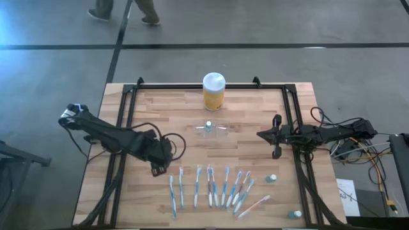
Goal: Pick & Place toothbrushing station
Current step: Put the blue mouthwash into the middle of the transparent organizer
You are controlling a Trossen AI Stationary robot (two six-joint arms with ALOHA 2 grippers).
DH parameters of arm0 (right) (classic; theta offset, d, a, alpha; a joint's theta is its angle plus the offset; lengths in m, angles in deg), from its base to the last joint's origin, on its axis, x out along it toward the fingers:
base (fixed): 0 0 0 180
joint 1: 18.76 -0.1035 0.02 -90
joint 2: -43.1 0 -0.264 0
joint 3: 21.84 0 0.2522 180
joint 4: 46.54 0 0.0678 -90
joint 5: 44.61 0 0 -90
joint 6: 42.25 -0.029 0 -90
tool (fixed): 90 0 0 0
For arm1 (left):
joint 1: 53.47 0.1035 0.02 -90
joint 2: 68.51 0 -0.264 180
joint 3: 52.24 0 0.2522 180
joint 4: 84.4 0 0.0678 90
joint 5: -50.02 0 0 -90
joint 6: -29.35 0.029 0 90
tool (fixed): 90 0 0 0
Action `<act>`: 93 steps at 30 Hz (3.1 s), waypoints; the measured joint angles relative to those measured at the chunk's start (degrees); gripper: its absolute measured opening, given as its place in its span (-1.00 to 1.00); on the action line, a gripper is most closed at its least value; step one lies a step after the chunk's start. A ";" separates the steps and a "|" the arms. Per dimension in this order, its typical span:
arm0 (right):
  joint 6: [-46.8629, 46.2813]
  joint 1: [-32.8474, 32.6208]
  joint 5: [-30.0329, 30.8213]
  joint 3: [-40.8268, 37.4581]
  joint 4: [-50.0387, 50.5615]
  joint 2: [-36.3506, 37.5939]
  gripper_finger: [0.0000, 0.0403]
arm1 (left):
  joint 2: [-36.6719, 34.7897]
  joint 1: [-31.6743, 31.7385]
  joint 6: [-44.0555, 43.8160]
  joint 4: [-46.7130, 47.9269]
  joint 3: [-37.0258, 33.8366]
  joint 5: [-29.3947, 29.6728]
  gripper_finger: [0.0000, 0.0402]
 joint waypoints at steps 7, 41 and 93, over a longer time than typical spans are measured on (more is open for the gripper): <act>0.00 0.00 0.00 0.00 -0.02 0.00 -0.96 | -0.76 0.89 -1.58 -3.47 -5.26 -3.74 0.12; 0.44 0.00 0.07 0.00 -0.51 0.00 -0.96 | -1.27 6.57 6.17 -11.83 -13.00 -4.97 0.11; 0.68 0.00 0.17 0.00 -0.50 0.00 -0.96 | -1.14 6.57 9.20 -13.62 -13.35 -6.03 -0.50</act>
